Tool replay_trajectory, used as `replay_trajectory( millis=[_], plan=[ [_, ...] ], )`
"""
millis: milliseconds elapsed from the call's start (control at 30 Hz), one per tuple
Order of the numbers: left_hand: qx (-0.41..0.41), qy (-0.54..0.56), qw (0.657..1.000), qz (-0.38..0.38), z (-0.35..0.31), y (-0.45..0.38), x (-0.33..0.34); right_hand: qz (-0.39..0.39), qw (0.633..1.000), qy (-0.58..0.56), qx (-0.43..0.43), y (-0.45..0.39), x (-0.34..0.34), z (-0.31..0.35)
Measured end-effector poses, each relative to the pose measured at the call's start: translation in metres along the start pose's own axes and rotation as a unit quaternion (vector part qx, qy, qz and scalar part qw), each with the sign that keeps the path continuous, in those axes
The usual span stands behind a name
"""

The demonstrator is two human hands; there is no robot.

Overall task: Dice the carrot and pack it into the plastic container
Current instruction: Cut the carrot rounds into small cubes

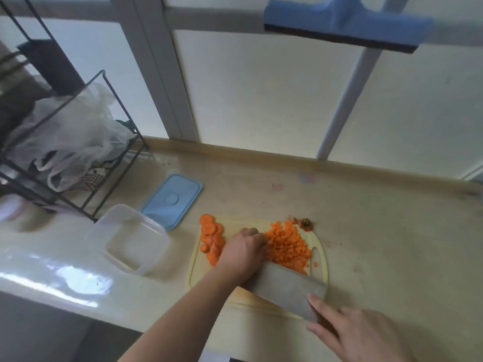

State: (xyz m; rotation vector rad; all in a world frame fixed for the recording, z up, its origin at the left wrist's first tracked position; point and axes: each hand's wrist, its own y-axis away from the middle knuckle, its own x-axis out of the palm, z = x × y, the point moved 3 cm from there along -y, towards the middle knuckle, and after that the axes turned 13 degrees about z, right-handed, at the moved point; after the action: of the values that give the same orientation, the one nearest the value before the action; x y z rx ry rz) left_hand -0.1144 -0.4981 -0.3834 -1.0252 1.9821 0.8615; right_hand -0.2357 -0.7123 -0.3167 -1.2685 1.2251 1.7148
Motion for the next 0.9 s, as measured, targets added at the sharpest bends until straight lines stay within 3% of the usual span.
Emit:
replay_trajectory(
  millis=[100,300,500,600,633,700,767,833,900],
  plan=[
    [0.016,-0.027,0.997,-0.065,0.032,0.014,-0.011,0.017,1.0,-0.02,0.006,0.007,0.0,-0.001],
    [0.11,-0.22,0.969,-0.006,0.071,0.046,-0.004,0.065,0.995,-0.062,0.043,0.018,0.0,-0.01],
    [0.126,-0.221,0.967,-0.001,0.067,0.04,-0.004,0.108,0.987,-0.092,0.075,0.018,-0.008,-0.012],
    [0.109,-0.214,0.971,0.0,0.06,0.036,-0.011,0.011,0.997,-0.048,0.063,0.021,-0.005,-0.016],
    [0.104,-0.219,0.97,0.004,0.059,0.036,-0.012,0.033,0.995,-0.051,0.076,0.022,-0.002,-0.015],
    [0.12,-0.208,0.971,0.011,0.058,0.038,-0.012,0.076,0.989,-0.072,0.104,0.018,-0.006,-0.012],
    [0.139,-0.17,0.976,0.007,0.059,0.041,-0.013,0.047,0.985,-0.118,0.118,0.016,-0.007,-0.01],
    [0.127,-0.098,0.986,-0.044,0.057,0.046,-0.021,-0.026,0.973,-0.205,0.104,0.015,-0.007,-0.01],
    [0.073,0.014,0.987,-0.14,0.059,0.057,-0.032,-0.018,0.953,-0.286,0.097,0.011,-0.009,-0.011]
  ],
)
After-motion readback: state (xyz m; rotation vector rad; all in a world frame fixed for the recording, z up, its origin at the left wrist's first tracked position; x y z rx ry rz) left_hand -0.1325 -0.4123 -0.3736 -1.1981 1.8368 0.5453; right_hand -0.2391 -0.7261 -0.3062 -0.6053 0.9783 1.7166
